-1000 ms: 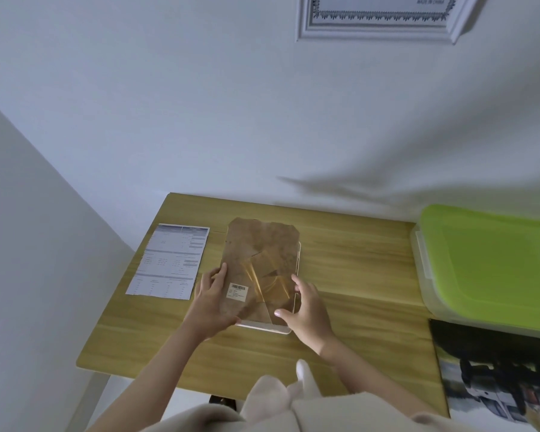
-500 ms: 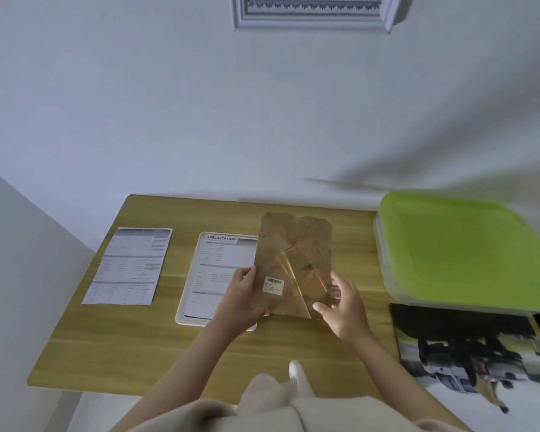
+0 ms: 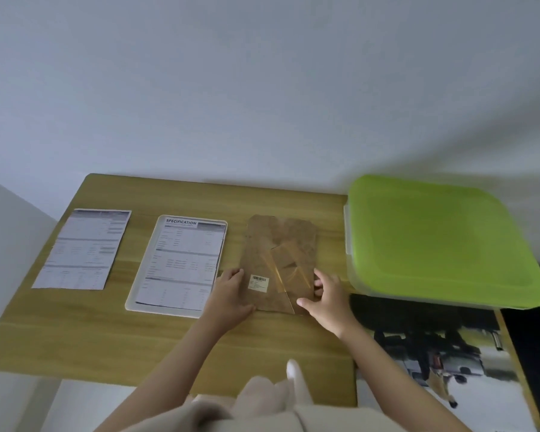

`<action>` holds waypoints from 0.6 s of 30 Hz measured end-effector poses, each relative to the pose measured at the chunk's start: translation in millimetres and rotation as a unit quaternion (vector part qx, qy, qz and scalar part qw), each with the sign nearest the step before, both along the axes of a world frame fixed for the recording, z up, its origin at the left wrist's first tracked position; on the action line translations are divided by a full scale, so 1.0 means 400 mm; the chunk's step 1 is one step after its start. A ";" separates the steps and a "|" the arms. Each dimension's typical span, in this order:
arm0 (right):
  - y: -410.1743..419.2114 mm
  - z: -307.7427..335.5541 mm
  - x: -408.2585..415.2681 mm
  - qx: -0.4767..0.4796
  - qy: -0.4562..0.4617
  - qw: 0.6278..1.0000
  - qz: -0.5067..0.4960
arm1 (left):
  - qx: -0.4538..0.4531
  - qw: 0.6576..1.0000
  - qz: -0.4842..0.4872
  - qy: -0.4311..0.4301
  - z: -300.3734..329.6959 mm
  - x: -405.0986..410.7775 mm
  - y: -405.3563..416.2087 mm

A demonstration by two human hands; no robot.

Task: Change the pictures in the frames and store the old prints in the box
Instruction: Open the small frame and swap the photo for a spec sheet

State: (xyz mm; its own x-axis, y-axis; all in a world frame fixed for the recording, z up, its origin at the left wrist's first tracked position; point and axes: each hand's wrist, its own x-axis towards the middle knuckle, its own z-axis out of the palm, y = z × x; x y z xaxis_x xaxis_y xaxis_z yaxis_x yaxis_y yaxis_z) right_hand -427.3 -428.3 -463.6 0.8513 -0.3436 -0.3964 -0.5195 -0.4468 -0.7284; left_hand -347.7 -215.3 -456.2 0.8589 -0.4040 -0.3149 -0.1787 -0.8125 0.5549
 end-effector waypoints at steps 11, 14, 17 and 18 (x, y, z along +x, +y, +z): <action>0.027 0.002 0.015 -0.061 -0.011 0.997 -0.051 | 0.012 1.000 -0.015 -0.001 0.014 -0.010 0.007; 0.076 0.025 0.043 -0.093 -0.066 0.990 -0.078 | -0.019 0.999 -0.002 -0.039 0.035 0.017 0.069; 0.145 0.038 0.093 -0.122 -0.109 0.985 -0.058 | -0.023 0.996 0.016 -0.079 0.049 0.047 0.156; 0.171 0.043 0.113 -0.125 -0.114 0.984 -0.049 | -0.018 0.996 0.022 -0.086 0.051 0.057 0.187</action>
State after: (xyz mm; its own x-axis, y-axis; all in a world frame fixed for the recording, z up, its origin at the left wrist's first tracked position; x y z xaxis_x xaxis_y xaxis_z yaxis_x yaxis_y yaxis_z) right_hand -382.2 -360.0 -446.5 0.8664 -0.4908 -0.0919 -0.4047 -0.5824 -0.7050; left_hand -324.7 -140.5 -435.8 0.9159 -0.3731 -0.1482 -0.2376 -0.8014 0.5490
